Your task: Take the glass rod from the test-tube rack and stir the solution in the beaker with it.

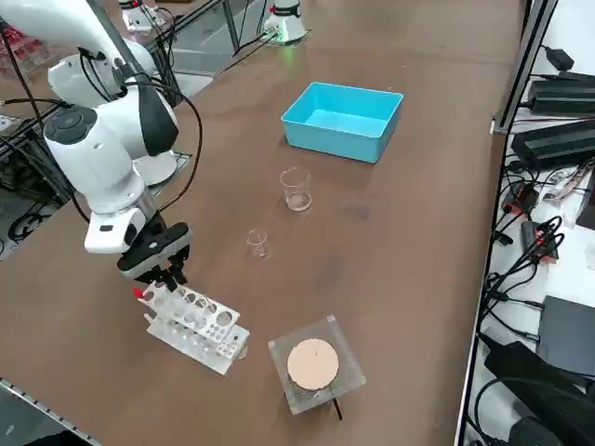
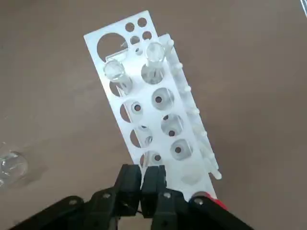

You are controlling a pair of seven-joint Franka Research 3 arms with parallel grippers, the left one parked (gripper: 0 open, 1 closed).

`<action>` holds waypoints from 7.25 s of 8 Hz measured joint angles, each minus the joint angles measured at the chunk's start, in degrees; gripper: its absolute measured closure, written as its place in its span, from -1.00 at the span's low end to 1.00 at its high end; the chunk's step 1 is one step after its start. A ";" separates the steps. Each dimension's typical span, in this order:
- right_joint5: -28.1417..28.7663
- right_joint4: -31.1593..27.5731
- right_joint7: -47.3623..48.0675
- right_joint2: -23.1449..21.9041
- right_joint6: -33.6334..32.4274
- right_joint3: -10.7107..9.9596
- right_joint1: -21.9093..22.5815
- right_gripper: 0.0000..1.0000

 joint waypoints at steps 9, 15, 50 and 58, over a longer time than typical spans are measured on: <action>-0.01 5.86 -0.04 -4.77 -12.63 -0.02 0.30 0.89; 0.19 16.59 3.87 -11.61 -35.62 0.75 11.47 0.89; -2.90 3.74 48.34 0.44 -11.60 -1.00 44.72 0.89; -3.95 1.94 49.07 -1.05 -16.08 -0.10 44.02 0.89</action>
